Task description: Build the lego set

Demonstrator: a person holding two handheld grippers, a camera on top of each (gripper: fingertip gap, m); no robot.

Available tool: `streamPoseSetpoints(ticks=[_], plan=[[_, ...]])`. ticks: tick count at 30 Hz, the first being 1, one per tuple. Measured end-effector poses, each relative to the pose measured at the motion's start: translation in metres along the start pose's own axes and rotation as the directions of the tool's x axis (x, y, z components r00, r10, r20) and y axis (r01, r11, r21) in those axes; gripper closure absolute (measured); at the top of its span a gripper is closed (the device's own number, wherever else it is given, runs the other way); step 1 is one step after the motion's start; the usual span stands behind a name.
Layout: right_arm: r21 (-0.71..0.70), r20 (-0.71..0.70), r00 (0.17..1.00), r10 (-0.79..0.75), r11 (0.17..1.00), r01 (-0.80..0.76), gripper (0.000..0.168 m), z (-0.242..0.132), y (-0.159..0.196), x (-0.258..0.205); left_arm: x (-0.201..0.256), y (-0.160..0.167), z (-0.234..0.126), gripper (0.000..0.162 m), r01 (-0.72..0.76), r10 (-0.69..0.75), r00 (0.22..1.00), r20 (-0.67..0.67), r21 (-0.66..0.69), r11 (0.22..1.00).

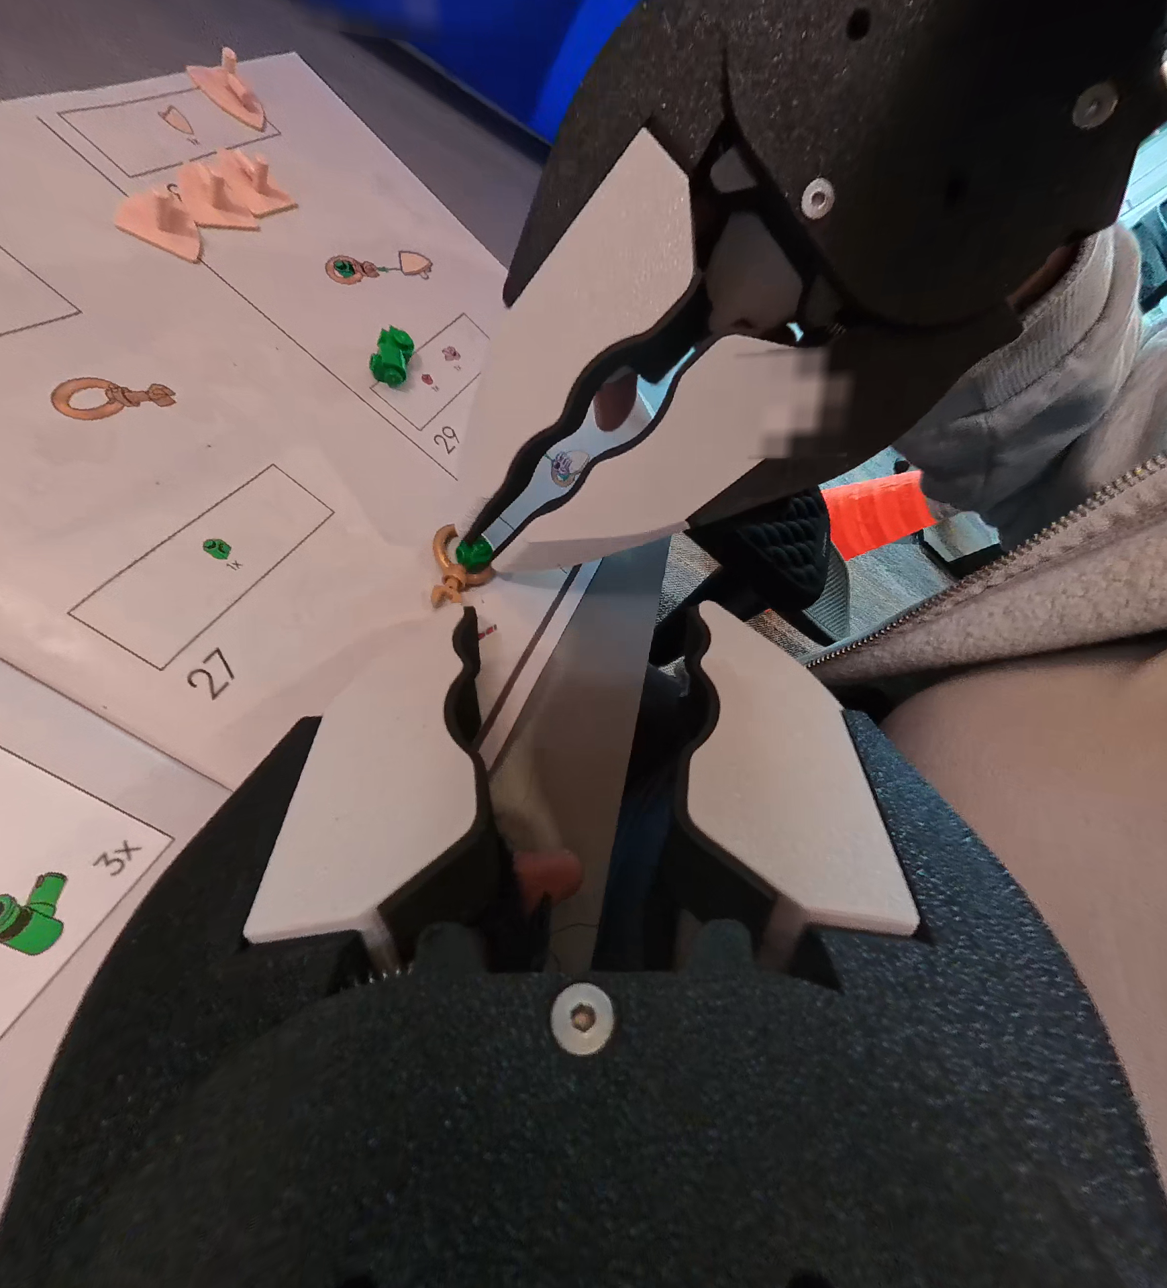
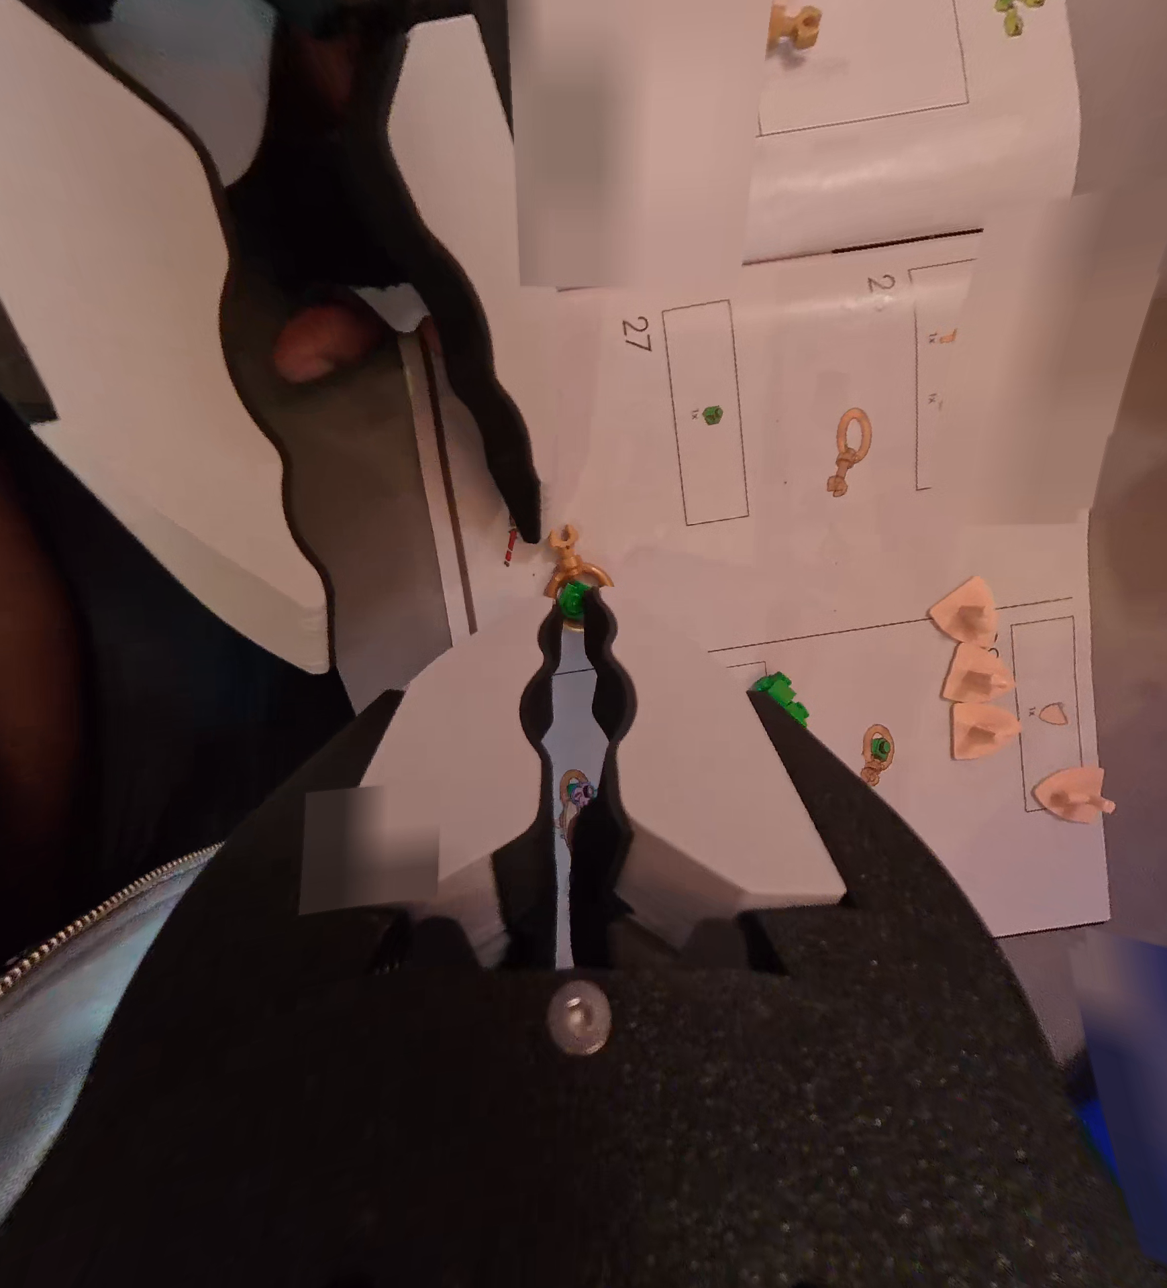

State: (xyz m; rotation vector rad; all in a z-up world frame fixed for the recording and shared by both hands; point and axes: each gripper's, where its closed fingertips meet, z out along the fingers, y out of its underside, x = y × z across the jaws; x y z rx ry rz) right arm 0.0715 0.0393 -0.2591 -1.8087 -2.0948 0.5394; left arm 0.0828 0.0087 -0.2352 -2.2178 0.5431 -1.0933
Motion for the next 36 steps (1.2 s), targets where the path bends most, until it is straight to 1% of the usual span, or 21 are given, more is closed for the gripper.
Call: streamPoseSetpoints(ticks=[7,10,13,21,27,30,36], plan=[[-0.049,0.053,0.981,-0.185,0.981,0.188,0.162,0.001,0.000,0.001,-0.005,-0.005,0.000,0.104,0.000,0.000,1.000,-0.002,-0.002,1.000],[-0.059,0.068,0.981,-0.184,0.980,0.188,0.163,0.001,-0.001,0.001,-0.007,-0.005,-0.002,0.104,-0.008,0.008,1.000,0.006,-0.013,1.000],[-0.053,0.063,0.981,-0.182,0.981,0.186,0.163,0.001,-0.001,0.001,-0.009,-0.008,-0.005,0.104,-0.011,0.011,1.000,0.017,0.006,1.000],[-0.061,0.070,0.963,-0.260,0.962,0.265,0.163,0.001,0.000,0.002,-0.008,-0.008,-0.001,0.102,-0.019,0.019,1.000,-0.002,0.006,1.000],[-0.073,0.062,0.964,-0.258,0.962,0.262,0.163,0.002,-0.001,0.005,-0.008,-0.007,-0.001,0.102,-0.038,0.038,0.999,0.006,0.009,0.999],[-0.082,0.049,0.957,-0.285,0.954,0.288,0.163,0.001,-0.001,0.005,-0.009,-0.007,-0.002,0.102,-0.038,0.038,0.999,0.005,0.008,0.999],[-0.110,0.094,0.938,-0.334,0.933,0.343,0.163,0.002,-0.002,0.006,-0.013,-0.008,-0.004,0.101,-0.057,0.057,0.998,0.031,0.003,0.998]])
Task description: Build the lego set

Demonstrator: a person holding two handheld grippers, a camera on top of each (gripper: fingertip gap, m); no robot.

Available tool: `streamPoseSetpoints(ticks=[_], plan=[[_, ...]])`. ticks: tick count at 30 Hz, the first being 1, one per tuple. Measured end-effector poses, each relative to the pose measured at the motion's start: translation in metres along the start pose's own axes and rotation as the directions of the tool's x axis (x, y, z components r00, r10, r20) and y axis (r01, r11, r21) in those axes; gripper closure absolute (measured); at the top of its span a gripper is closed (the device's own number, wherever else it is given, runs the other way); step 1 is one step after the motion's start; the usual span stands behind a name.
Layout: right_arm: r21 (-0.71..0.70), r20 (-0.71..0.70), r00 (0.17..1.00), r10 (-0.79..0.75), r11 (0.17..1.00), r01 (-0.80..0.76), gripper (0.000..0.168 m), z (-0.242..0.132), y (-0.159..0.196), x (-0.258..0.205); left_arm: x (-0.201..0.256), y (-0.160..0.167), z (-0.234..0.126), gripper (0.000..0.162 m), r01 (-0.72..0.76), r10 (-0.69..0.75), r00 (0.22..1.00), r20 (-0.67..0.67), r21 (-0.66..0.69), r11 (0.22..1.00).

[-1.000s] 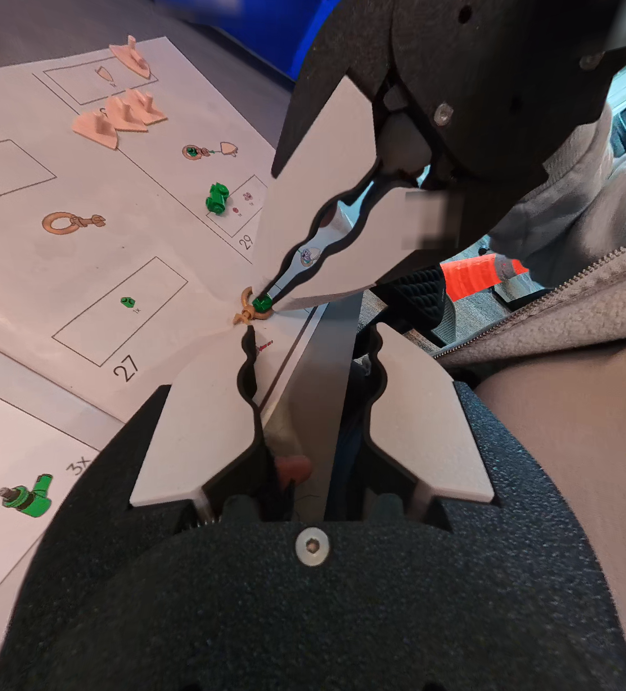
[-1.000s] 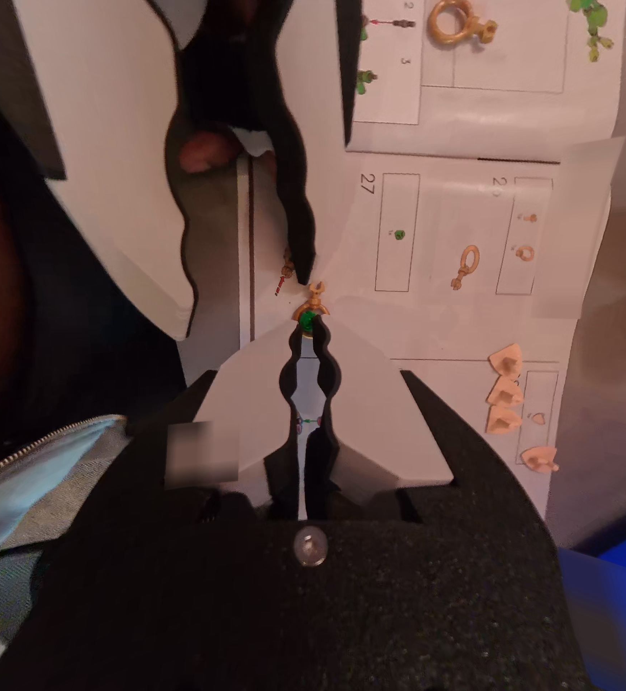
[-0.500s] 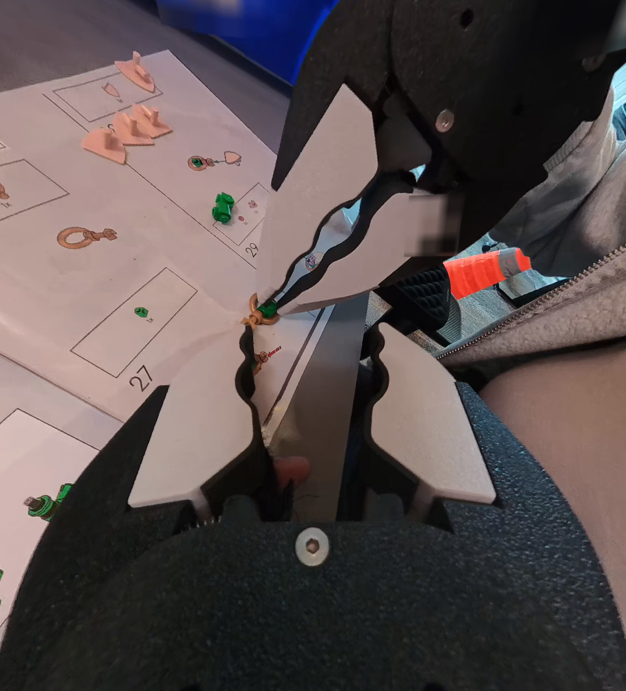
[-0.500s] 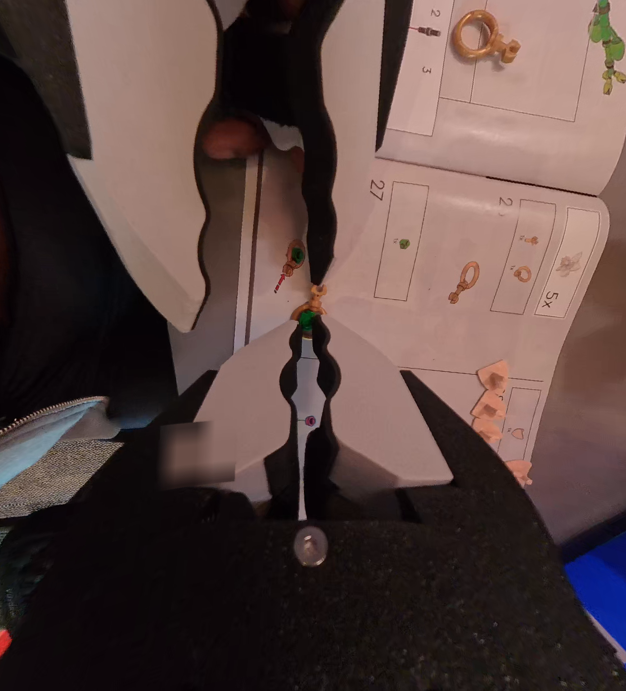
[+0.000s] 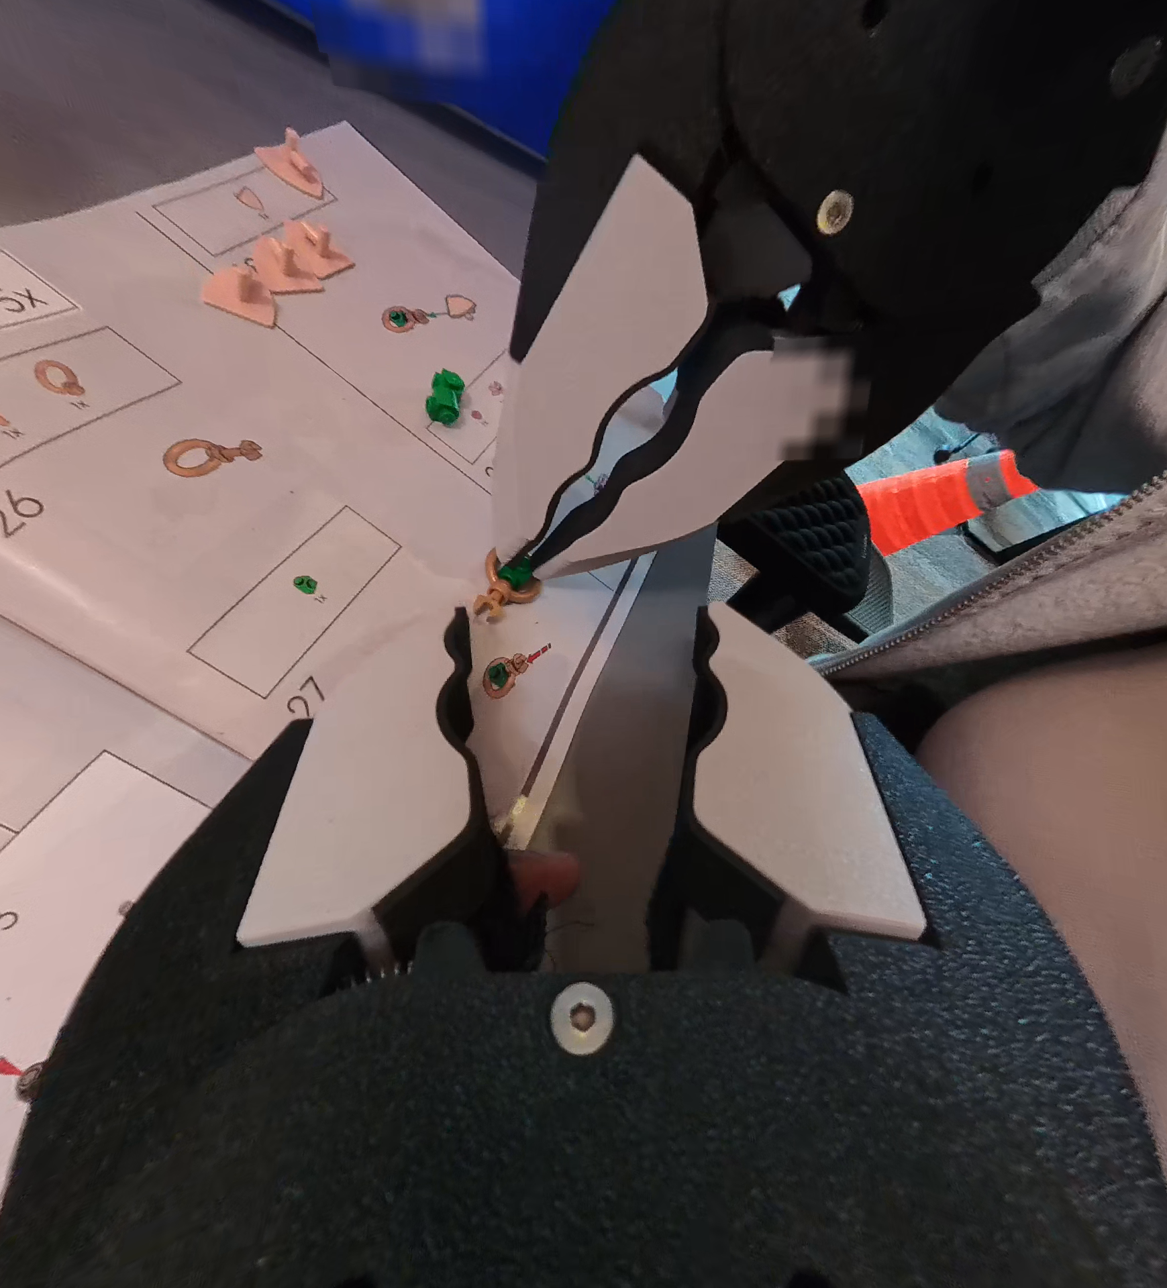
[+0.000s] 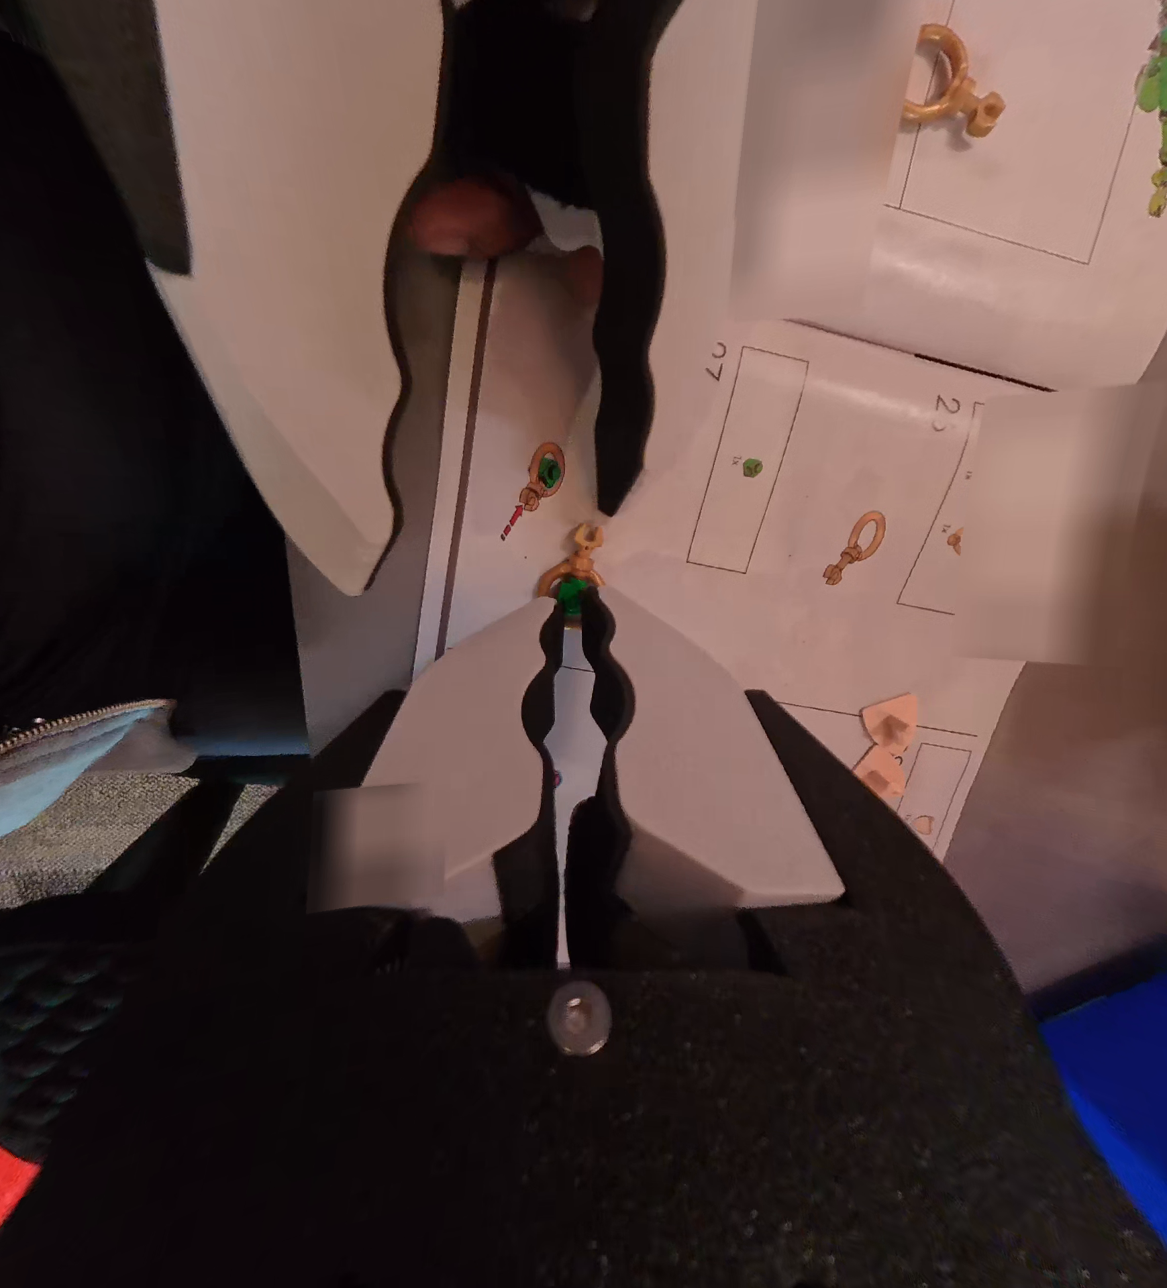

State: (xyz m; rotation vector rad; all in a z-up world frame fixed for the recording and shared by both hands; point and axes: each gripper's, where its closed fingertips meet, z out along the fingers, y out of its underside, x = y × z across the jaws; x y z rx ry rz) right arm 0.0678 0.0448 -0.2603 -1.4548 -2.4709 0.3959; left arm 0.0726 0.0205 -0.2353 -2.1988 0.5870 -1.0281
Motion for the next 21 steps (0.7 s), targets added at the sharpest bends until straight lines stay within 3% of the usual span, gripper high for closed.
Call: streamPoseSetpoints(ticks=[7,17,21], plan=[[-0.015,0.020,0.999,-0.029,0.999,0.029,0.163,0.0010,-0.0017,0.0014,0.0013,0.0027,0.0030,0.101,-0.011,0.011,1.000,-0.005,-0.014,1.000],[0.085,-0.004,1.000,0.014,0.996,-0.014,0.163,0.0023,-0.0033,0.0018,0.0015,0.0042,0.0107,0.108,-0.084,0.086,0.996,0.026,-0.059,0.995],[0.089,-0.012,1.000,-0.013,0.996,0.014,0.163,0.0021,-0.0037,0.0018,-0.0020,0.0007,0.0081,0.114,-0.029,0.029,1.000,0.001,-0.039,0.999]])
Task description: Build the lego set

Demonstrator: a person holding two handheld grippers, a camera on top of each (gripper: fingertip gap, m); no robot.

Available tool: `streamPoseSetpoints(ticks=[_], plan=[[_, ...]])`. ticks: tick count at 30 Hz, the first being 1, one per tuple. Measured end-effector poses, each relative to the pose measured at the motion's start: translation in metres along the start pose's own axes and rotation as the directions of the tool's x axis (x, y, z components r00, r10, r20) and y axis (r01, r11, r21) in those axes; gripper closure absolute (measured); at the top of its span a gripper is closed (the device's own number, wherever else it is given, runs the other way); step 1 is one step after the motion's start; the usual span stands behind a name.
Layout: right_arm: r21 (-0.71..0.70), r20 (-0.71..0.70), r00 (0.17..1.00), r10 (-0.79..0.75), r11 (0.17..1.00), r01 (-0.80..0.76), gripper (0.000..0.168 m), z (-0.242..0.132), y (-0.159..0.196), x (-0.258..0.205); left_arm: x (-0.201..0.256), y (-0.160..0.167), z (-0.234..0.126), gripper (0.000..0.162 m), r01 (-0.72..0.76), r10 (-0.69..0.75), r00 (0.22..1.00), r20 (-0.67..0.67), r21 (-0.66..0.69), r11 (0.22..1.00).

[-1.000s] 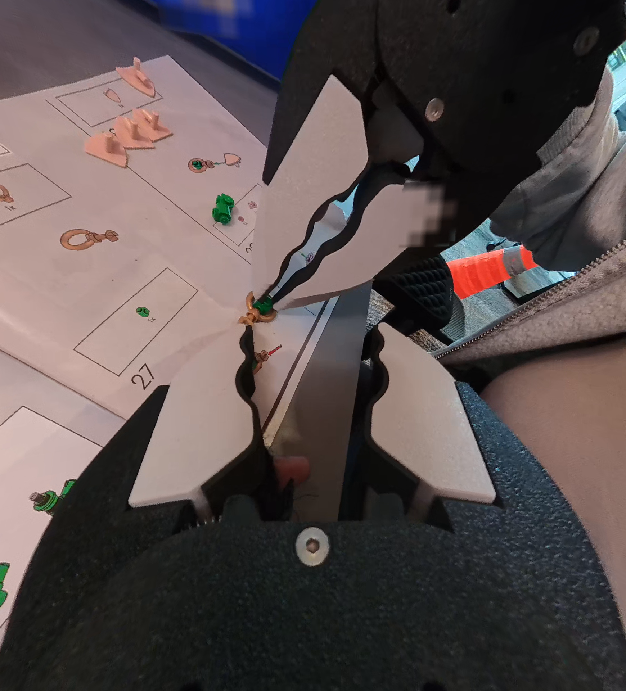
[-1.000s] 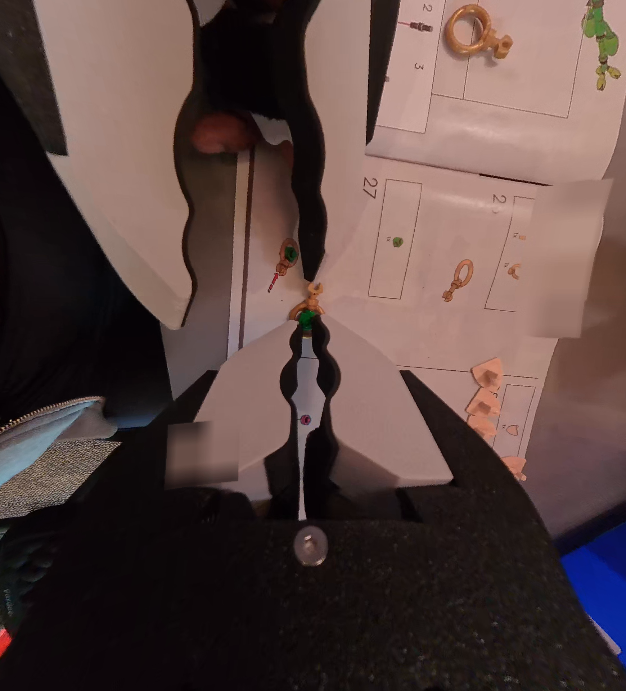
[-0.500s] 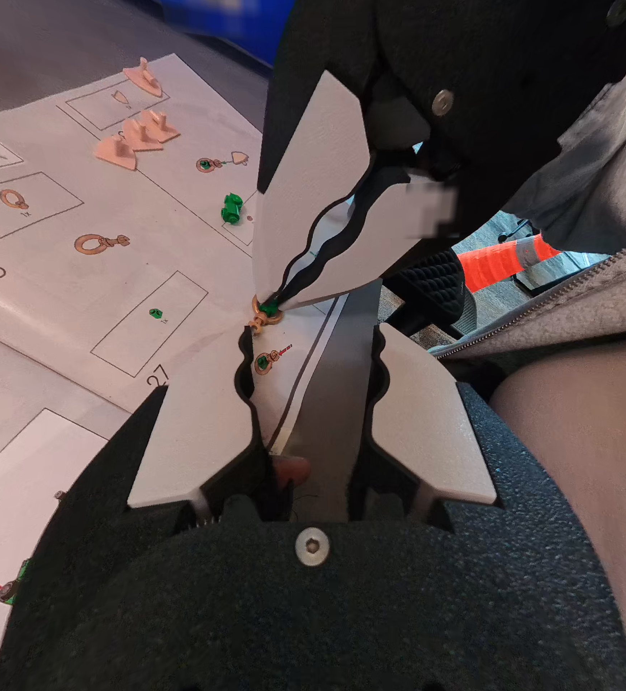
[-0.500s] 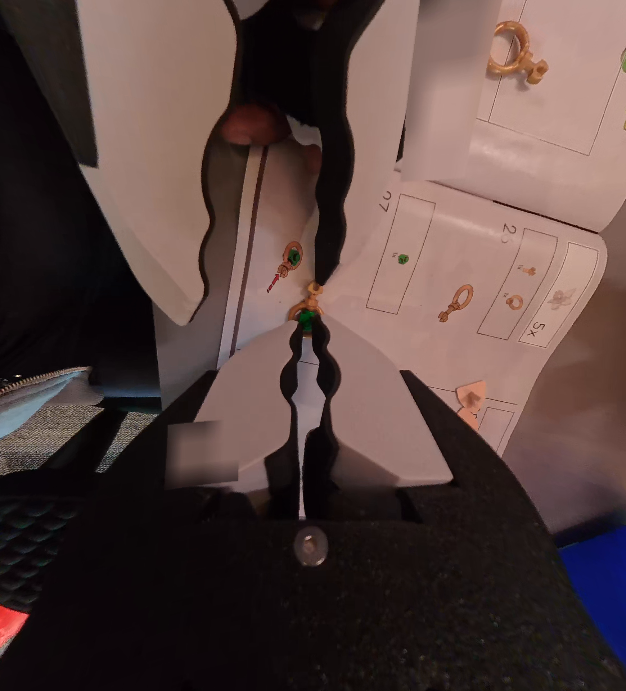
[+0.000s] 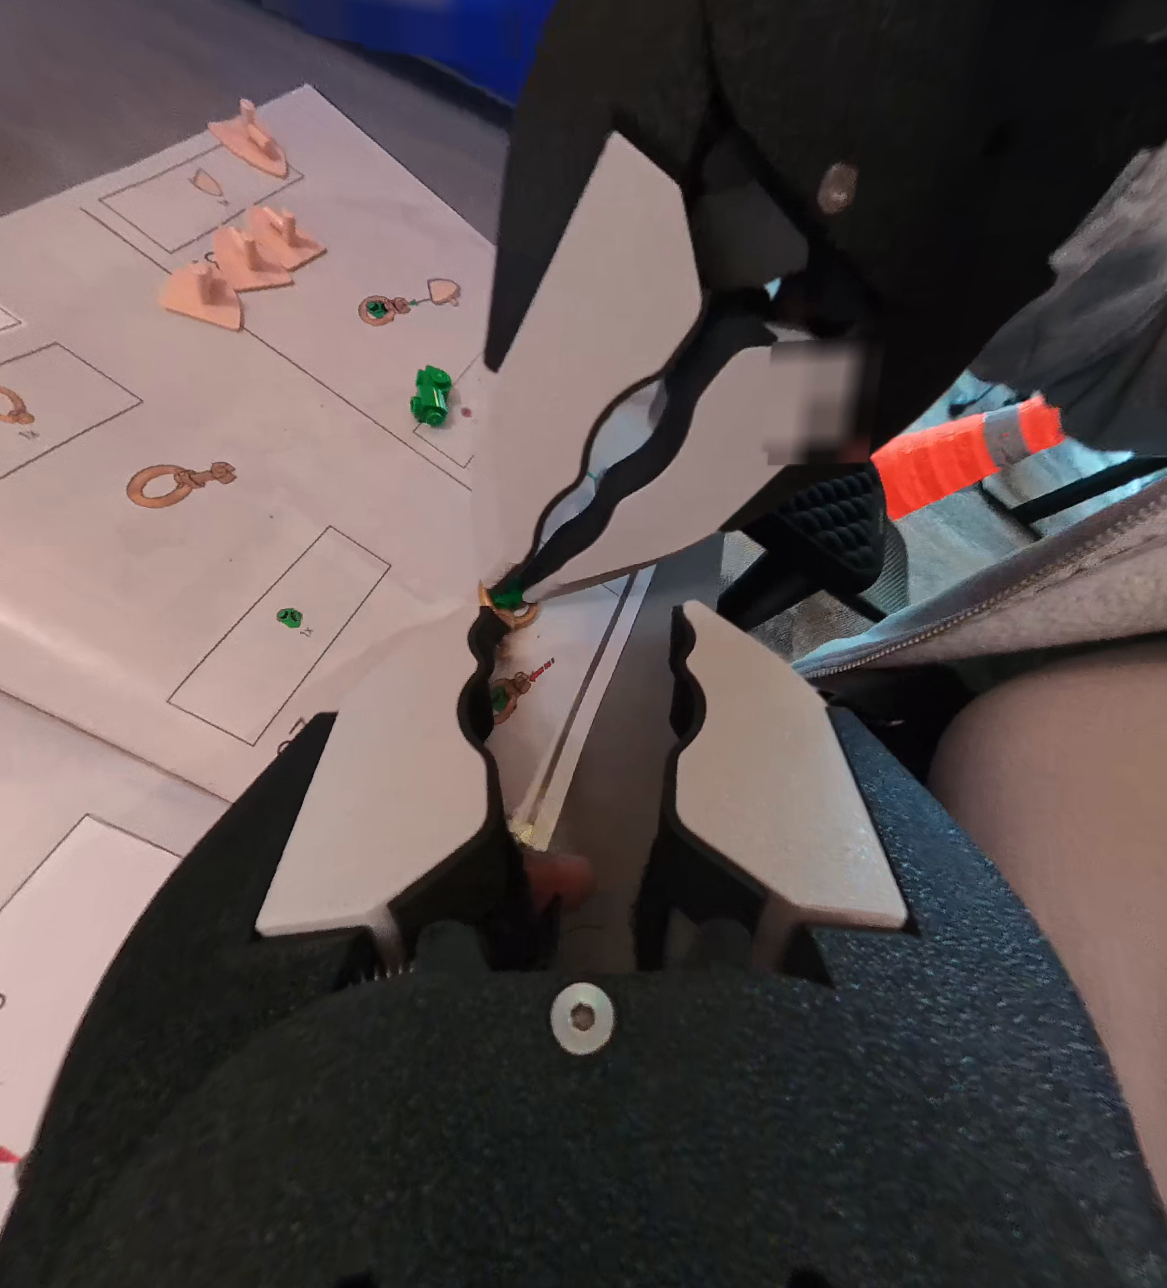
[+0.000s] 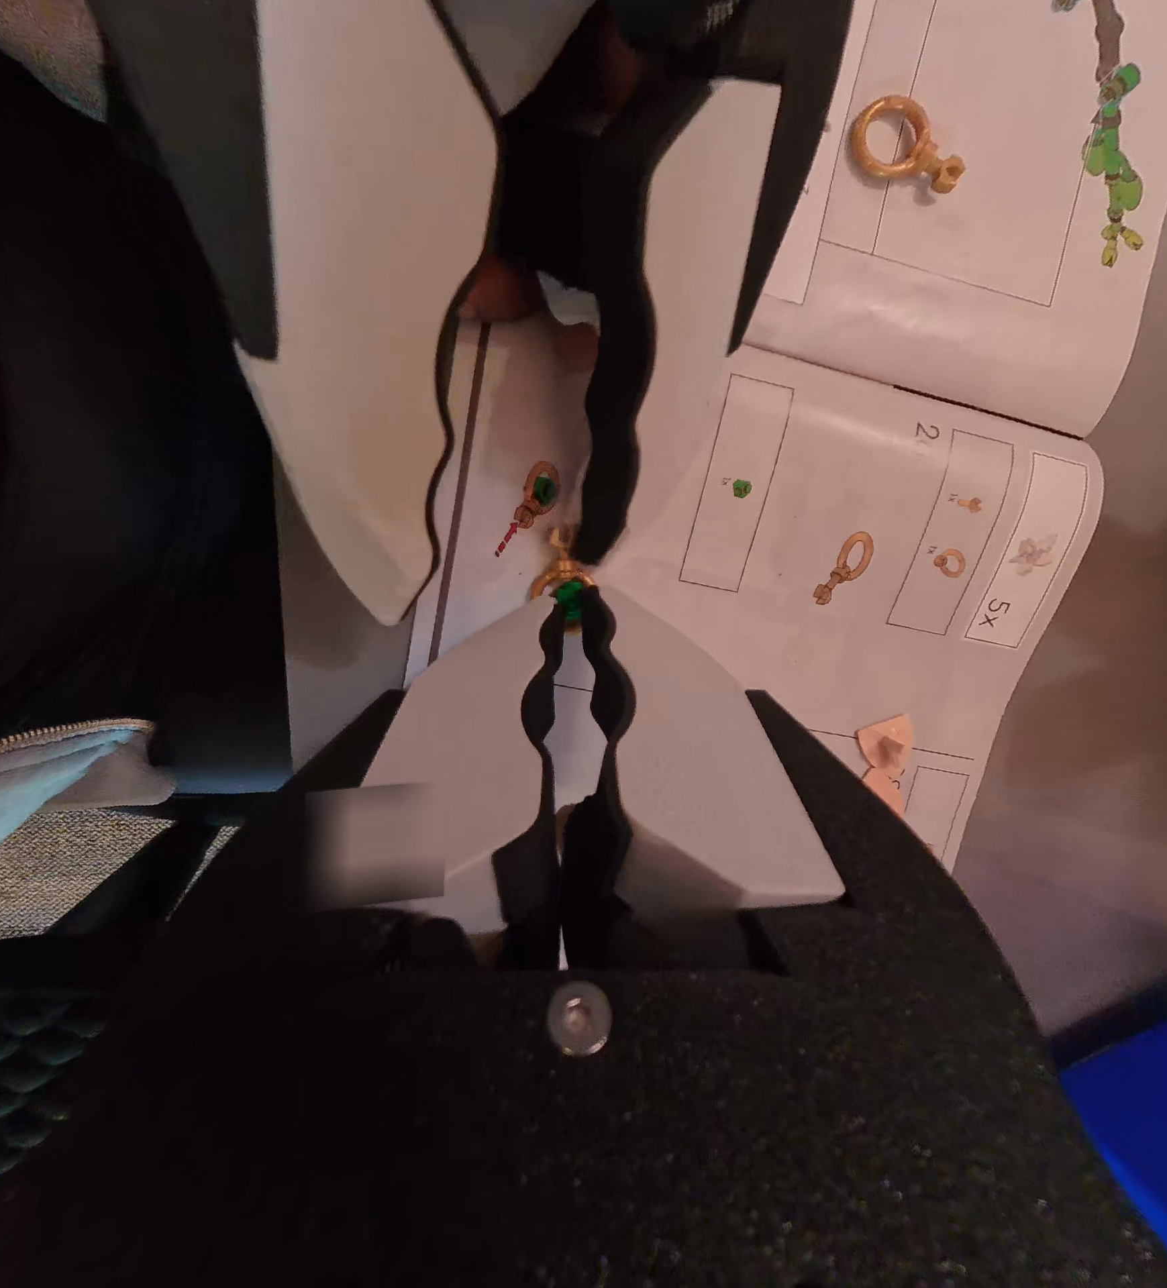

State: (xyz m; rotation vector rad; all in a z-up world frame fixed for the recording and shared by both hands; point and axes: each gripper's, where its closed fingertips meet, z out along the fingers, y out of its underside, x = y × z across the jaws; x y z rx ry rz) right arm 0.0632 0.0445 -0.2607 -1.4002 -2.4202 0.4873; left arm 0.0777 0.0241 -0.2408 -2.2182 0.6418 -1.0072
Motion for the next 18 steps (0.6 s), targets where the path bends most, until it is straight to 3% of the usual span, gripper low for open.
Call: streamPoseSetpoints(ticks=[4,10,18], plan=[[-0.004,-0.010,0.998,-0.061,0.998,0.061,0.163,0.000,0.000,0.000,-0.003,0.003,-0.011,0.101,0.010,-0.009,0.999,0.050,-0.004,1.000],[-0.073,-0.033,0.977,-0.209,0.976,0.206,0.163,-0.003,0.002,0.000,0.010,0.010,-0.008,0.098,0.014,-0.013,0.999,0.033,-0.038,0.999],[-0.081,-0.022,0.980,-0.199,0.977,0.197,0.163,-0.002,0.001,-0.001,0.010,0.009,-0.004,0.099,0.021,-0.021,0.999,0.031,-0.011,1.000]])
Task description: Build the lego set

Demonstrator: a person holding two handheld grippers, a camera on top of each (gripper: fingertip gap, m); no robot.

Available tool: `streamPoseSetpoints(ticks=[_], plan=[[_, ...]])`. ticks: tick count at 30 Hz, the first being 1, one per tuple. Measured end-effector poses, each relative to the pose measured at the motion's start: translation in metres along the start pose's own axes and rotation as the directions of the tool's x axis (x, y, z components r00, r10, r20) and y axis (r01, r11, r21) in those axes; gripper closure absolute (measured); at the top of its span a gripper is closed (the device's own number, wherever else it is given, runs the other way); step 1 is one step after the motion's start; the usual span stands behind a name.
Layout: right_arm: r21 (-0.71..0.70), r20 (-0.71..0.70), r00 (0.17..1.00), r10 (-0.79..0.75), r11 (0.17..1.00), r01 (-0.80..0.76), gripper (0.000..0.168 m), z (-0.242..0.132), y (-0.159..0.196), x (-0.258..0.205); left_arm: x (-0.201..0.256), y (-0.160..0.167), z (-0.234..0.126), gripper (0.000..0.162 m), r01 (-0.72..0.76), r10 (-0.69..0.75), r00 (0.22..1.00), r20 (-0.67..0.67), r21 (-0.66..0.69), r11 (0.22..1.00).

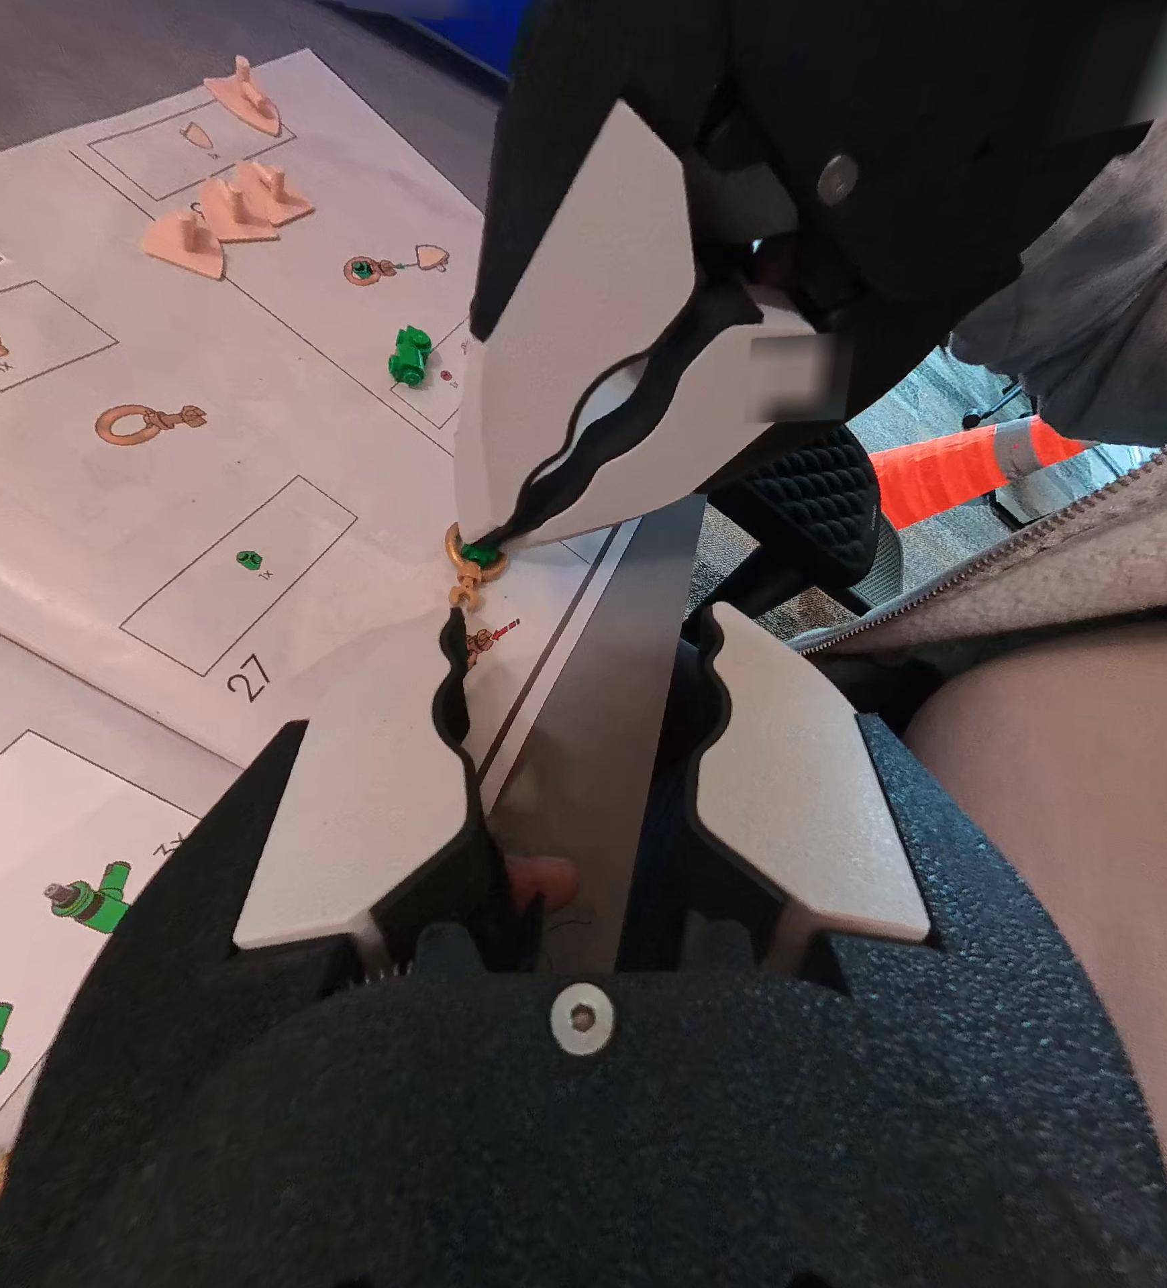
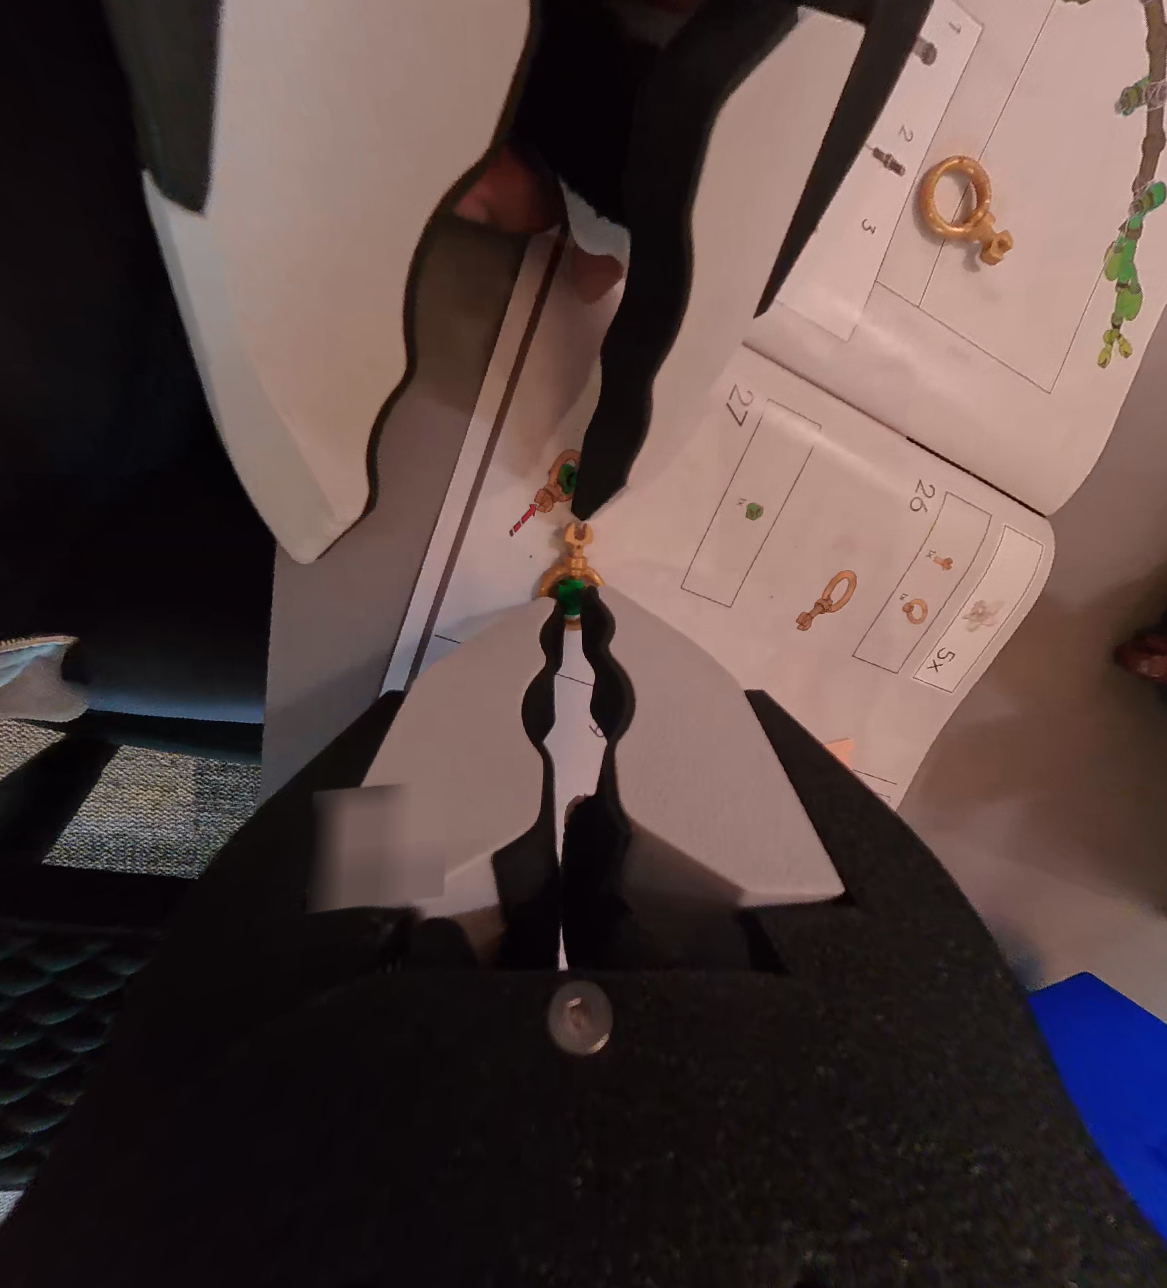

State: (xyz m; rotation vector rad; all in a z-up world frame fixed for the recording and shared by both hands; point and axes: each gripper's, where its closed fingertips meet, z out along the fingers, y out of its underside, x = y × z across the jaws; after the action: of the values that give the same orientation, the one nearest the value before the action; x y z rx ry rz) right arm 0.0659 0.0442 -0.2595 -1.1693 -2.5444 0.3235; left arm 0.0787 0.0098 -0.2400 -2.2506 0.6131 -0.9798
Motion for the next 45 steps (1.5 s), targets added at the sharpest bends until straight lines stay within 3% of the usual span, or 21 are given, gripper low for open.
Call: streamPoseSetpoints(ticks=[16,19,23,24,27,29,31,33,36,45], plan=[[-0.026,-0.015,0.999,-0.032,0.999,0.032,0.163,0.001,-0.002,0.001,0.003,-0.002,-0.001,0.096,0.025,-0.025,1.000,0.013,0.054,0.998],[-0.022,-0.026,0.999,-0.033,0.999,0.033,0.163,0.001,-0.002,0.001,0.005,-0.008,-0.004,0.088,0.177,-0.172,0.984,-0.049,0.121,0.977],[-0.010,-0.038,0.999,-0.024,1.000,0.024,0.163,0.001,-0.002,0.001,0.003,-0.022,-0.016,0.078,0.431,-0.403,0.902,-0.155,0.256,0.865],[-0.006,-0.042,0.999,-0.023,1.000,0.023,0.163,0.001,-0.002,0.001,0.003,-0.021,-0.017,0.082,0.460,-0.434,0.888,-0.154,0.277,0.844],[0.009,-0.056,0.998,-0.017,1.000,0.017,0.164,0.001,-0.003,0.001,0.001,-0.013,-0.018,0.124,0.540,-0.517,0.840,-0.163,0.331,0.774],[0.020,-0.063,0.998,-0.014,1.000,0.015,0.164,0.001,-0.003,0.001,-0.003,-0.008,-0.017,0.137,0.566,-0.550,0.821,-0.151,0.340,0.751],[0.031,-0.070,0.998,-0.010,0.999,0.012,0.164,0.001,-0.003,0.000,-0.007,-0.008,-0.017,0.137,0.564,-0.565,0.818,-0.104,0.331,0.756],[0.045,-0.080,0.997,-0.001,0.999,0.005,0.164,0.001,-0.003,0.000,-0.008,-0.006,-0.012,0.123,0.557,-0.572,0.819,-0.037,0.287,0.779],[0.070,-0.112,0.993,0.025,0.997,-0.017,0.164,0.000,-0.003,0.000,-0.005,-0.006,-0.010,0.114,0.567,-0.587,0.810,0.002,0.253,0.784],[0.158,-0.197,0.969,0.150,0.980,-0.120,0.164,-0.001,-0.003,0.001,-0.014,-0.010,-0.001,0.123,0.641,-0.664,0.728,0.171,0.171,0.748]])
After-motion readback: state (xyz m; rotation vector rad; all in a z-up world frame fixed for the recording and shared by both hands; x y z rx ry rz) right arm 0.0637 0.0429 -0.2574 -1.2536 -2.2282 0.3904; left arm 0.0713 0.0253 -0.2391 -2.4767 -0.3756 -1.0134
